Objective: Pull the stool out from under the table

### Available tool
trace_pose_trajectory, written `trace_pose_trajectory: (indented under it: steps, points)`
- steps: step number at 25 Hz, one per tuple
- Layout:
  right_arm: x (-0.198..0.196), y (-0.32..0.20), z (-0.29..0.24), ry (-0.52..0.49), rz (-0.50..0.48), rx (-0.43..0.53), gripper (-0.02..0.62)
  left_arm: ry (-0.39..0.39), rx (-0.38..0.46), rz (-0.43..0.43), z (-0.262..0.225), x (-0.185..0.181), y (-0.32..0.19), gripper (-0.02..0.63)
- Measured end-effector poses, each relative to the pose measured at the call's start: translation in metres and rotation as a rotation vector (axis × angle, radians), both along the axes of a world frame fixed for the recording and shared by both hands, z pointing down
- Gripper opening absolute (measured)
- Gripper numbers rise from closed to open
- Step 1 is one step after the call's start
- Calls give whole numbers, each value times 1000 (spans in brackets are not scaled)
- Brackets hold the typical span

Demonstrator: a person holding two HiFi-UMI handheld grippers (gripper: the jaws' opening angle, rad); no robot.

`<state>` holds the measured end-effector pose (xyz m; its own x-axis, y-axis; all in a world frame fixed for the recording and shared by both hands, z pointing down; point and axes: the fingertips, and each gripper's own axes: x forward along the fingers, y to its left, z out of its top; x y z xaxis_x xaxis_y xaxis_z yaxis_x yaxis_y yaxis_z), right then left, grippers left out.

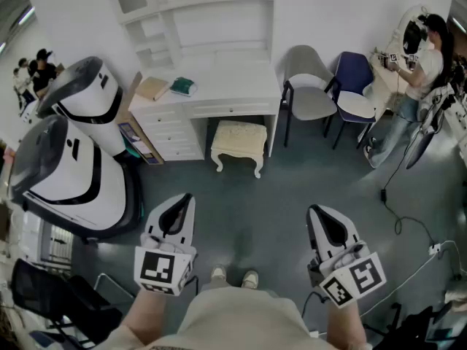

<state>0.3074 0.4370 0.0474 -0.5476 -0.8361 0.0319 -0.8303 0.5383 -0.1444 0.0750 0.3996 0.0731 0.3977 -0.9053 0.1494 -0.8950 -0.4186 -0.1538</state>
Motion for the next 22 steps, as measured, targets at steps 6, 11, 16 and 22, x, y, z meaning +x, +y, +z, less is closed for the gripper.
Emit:
trace_pose_trajectory:
  steps: [6,11,16,22]
  points:
    - [11,1,3,-2,4,-15,21,-6,6,1,-3,10,6,25]
    - [15,0,3,-1,6,-19,21,-23,13,0,-7,13,9,25]
    - [17,6,11,-2,-9,-36,21,-21,11,-3,-6,17,15,25]
    - [35,-5,10,-57,83,-11,92,94,80,3,-19,14,11,219]
